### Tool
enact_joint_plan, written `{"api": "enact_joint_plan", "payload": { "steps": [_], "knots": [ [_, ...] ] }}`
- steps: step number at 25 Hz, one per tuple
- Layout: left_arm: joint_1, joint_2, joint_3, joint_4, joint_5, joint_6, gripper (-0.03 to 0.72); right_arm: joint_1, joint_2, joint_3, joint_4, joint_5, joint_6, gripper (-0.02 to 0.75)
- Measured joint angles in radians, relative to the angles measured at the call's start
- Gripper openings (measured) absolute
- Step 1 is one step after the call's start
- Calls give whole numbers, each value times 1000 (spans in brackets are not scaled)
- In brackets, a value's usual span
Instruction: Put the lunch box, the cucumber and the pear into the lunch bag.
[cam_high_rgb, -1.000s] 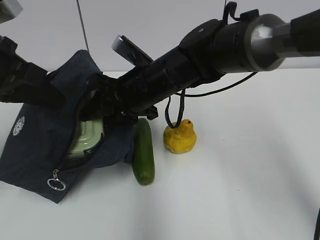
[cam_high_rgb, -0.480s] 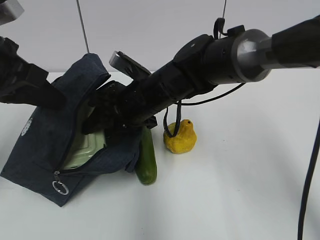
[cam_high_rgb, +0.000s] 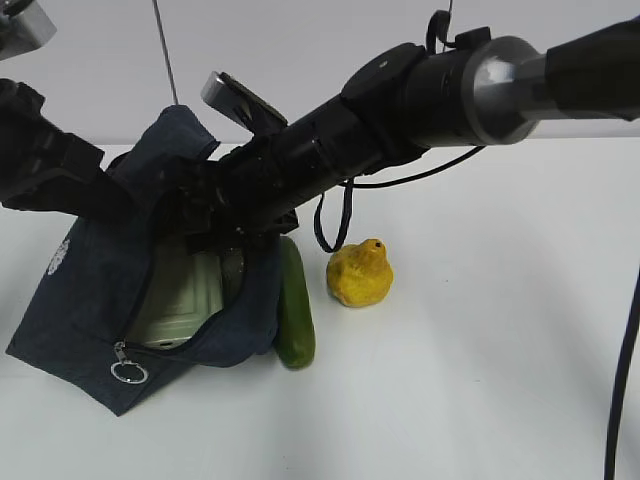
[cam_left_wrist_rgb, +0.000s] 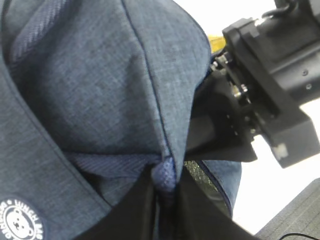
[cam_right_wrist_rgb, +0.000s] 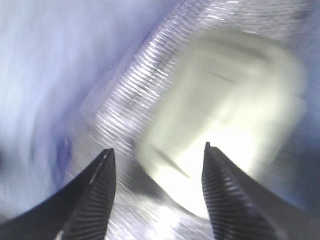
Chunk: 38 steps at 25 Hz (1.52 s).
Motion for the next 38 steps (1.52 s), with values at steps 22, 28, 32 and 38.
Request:
{"api": "enact_joint_plan", "payload": {
  "steps": [22, 28, 32, 38],
  "knots": [
    [86, -4, 0, 9, 10, 0, 17, -103, -131, -80, -915, 122, 406, 430],
    [104, -9, 0, 9, 22, 0, 17, -103, -127, -83, -1134, 190, 535, 429],
    [105, -11, 0, 9, 25, 0, 17, -103, -103, -83, -1145, 228, 544, 428],
    [105, -11, 0, 5, 26, 0, 17, -103, -64, -83, -1136, 243, 545, 426]
  ]
}}
